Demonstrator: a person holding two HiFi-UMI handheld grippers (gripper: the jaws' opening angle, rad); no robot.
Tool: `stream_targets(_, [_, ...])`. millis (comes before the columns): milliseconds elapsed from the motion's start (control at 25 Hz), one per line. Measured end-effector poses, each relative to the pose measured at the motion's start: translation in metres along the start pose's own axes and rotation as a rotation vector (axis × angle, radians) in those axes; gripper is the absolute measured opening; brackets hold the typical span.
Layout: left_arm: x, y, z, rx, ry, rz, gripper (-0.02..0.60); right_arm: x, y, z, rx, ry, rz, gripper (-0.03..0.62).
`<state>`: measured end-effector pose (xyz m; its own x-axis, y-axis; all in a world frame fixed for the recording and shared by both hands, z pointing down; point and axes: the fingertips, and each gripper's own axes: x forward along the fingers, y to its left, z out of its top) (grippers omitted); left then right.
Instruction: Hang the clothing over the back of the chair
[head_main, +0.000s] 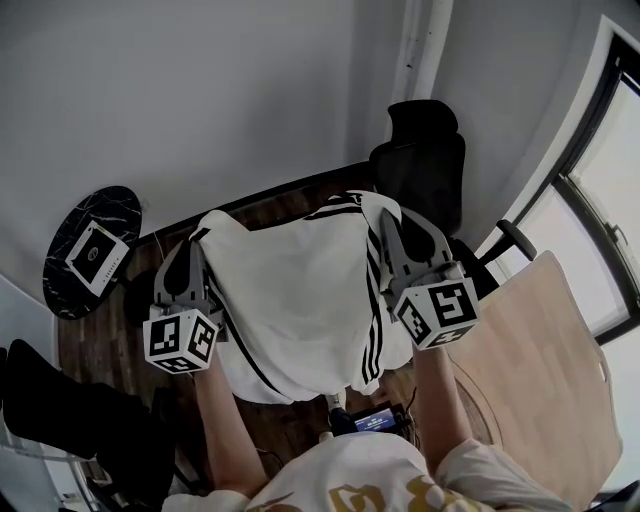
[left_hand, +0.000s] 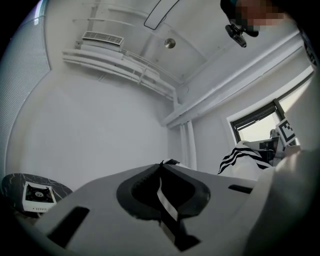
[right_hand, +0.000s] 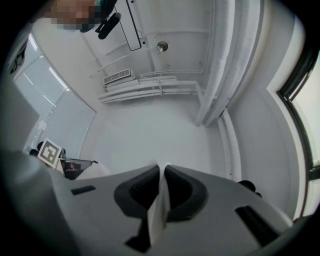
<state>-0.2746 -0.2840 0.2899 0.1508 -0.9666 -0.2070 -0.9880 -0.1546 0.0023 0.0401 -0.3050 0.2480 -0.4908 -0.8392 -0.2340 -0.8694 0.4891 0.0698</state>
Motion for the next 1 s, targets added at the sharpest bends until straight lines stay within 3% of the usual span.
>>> stream_targets(160, [0.017, 0.005, 0.002, 0.017, 0.001, 0.011, 0.032, 0.017, -0.005, 0.004, -0.021, -0.014, 0.006, 0.021])
stream_targets(360, [0.041, 0.003, -0.008, 0.094, 0.037, 0.007, 0.032, 0.040, -0.015, -0.001, -0.087, 0.005, 0.018, 0.021])
stream_targets(760, [0.073, 0.010, -0.070, 0.100, 0.151, -0.026, 0.032, 0.072, -0.032, -0.071, -0.086, 0.128, 0.020, 0.021])
stream_targets(1000, [0.078, 0.017, -0.112, 0.085, 0.221, -0.014, 0.032, 0.094, -0.034, -0.118, -0.133, 0.233, 0.064, 0.021])
